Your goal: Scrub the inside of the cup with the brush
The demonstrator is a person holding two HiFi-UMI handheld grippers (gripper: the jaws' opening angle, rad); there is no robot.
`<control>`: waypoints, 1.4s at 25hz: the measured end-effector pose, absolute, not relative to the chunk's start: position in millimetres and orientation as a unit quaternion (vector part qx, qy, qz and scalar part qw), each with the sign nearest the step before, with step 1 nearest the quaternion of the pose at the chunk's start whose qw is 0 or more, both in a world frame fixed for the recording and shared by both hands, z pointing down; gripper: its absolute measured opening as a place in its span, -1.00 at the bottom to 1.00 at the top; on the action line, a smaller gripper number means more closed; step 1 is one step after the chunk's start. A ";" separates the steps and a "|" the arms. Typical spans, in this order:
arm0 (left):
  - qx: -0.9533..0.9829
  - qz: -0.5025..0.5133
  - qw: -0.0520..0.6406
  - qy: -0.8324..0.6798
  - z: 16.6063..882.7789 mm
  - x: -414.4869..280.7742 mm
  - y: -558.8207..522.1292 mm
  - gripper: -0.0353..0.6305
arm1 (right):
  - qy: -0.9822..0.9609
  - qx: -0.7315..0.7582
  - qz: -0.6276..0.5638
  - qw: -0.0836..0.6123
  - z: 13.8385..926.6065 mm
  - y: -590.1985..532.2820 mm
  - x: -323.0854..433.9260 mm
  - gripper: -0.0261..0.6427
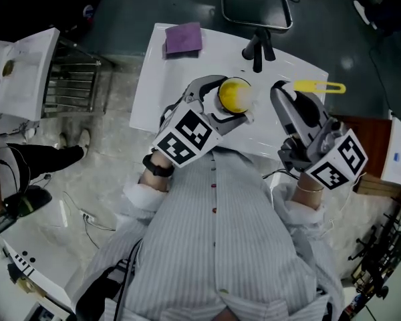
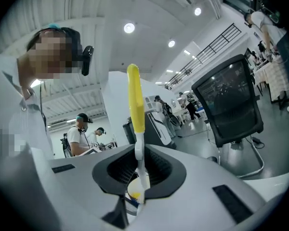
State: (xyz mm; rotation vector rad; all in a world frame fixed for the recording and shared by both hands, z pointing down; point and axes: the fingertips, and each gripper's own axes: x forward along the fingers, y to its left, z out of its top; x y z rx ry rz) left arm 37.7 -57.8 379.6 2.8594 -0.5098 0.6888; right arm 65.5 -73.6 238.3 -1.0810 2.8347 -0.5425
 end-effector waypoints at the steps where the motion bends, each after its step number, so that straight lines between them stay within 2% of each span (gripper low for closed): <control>1: 0.954 0.232 0.081 -0.172 381.3 37.5 -59.4 0.26 | 0.921 -0.350 -0.172 0.024 238.3 -70.1 61.5 -0.74; 11: 0.948 0.261 0.079 -0.163 397.0 39.5 -53.3 0.26 | 0.931 -0.335 -0.137 -0.046 250.4 -71.2 7.8 -0.74; 17: 0.959 0.238 0.073 -0.131 387.0 49.2 -34.4 0.26 | 0.928 -0.333 -0.166 -0.018 250.3 -100.0 6.3 -0.74; 25: 0.960 0.228 0.080 -0.139 381.7 40.4 -33.5 0.26 | 0.908 -0.360 -0.213 0.024 251.5 -104.9 40.5 -0.74; 35: 0.956 0.247 0.078 -0.138 393.7 36.0 -44.5 0.26 | 0.899 -0.382 -0.215 0.019 257.4 -83.6 51.3 -0.74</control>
